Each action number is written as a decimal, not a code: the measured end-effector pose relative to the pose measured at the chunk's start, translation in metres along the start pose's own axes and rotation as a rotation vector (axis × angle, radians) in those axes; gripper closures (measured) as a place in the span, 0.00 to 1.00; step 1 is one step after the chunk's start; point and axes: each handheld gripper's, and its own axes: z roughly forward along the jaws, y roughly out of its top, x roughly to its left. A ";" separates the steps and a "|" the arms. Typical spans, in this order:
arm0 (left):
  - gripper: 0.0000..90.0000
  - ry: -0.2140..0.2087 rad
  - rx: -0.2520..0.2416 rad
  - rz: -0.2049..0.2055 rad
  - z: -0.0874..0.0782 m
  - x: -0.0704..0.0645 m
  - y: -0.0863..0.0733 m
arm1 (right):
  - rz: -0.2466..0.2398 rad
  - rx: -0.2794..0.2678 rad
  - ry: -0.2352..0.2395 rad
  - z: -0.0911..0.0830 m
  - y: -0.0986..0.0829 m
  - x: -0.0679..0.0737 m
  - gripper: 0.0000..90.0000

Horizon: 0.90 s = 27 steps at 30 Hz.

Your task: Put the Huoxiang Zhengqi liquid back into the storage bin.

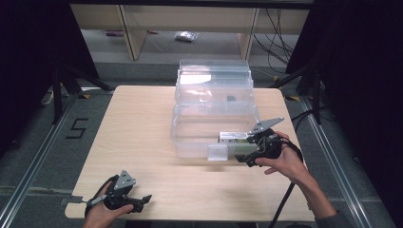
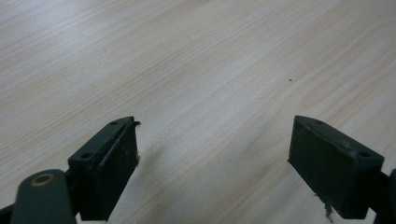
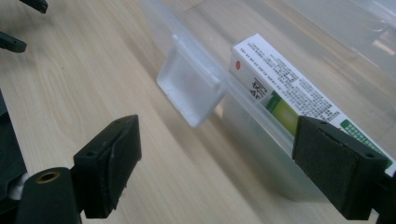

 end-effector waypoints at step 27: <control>0.17 0.000 -0.003 -0.005 0.000 0.000 0.000 | 0.042 -0.081 0.009 0.017 -0.032 0.019 0.19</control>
